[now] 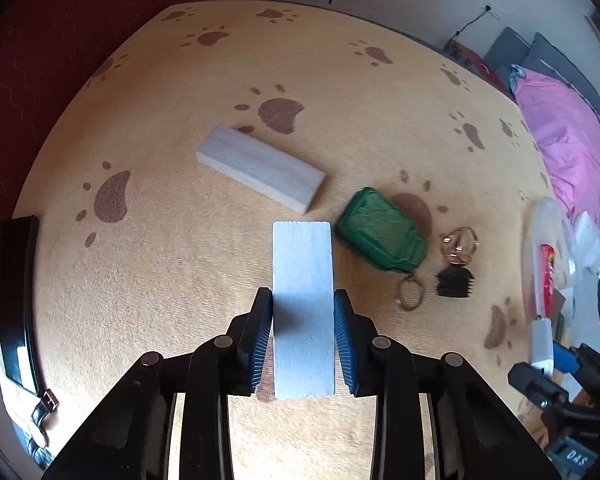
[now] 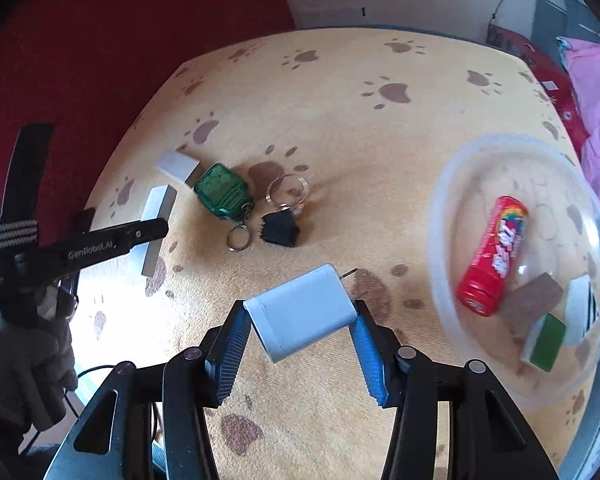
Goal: Organize rigid objects
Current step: 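Lift the white bar with the left gripper while the right gripper lifts the charger, then carry the charger over the bowl and open the right gripper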
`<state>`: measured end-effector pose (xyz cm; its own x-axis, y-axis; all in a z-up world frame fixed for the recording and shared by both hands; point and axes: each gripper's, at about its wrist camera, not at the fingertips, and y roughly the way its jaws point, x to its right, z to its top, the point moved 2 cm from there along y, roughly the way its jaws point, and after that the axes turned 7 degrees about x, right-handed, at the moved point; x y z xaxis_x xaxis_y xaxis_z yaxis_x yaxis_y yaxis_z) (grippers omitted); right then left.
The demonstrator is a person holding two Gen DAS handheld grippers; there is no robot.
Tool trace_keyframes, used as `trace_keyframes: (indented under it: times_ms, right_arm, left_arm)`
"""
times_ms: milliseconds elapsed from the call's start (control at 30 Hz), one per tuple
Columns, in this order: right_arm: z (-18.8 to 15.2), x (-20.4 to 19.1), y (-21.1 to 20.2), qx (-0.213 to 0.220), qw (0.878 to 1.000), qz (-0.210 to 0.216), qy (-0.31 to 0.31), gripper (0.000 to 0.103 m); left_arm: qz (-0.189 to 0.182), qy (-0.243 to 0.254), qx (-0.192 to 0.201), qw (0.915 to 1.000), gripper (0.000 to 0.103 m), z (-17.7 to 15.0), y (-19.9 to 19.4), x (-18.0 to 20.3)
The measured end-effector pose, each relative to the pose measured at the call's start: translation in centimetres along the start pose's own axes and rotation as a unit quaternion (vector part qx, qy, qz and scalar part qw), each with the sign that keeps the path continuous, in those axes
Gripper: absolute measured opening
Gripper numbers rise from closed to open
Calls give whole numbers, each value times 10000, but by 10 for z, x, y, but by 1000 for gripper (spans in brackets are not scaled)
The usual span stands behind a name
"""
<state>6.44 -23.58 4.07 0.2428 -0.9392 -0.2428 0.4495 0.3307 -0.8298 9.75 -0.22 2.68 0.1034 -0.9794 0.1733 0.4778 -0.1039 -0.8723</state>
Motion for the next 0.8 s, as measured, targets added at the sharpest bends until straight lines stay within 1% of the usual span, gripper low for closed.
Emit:
trace_keyframes:
  times_ms: [167,300,500,700,733,767,800]
  right_arm:
    - [1,21,-18,201,9994,-125,261,54]
    - [-4,47,-33,313,9978,-290,505,54]
    - [-13,88,-49,409,9942,-552,827,54]
    - [-18,122,-57,491,9908,-756,1006,55]
    - [-19,127,-58,518,9905,-764,1015,60]
    - [-19,131,-59,555,9901,-791,1016,68]
    - [-19,136,-61,600,9892,-850,1032,71]
  left_arm:
    - [-183,186,93,9996,31,3,-11,27]
    - [-326,349,132,9988,31,1,-19,51]
    - [-522,575,150,9969,31,-5,-25,90]
    - [-670,752,198,9947,31,-12,-31,124]
    - [-686,765,205,9945,31,-13,-32,128]
    - [-701,777,208,9943,31,-13,-33,132]
    - [-718,791,209,9941,31,-14,-34,137]
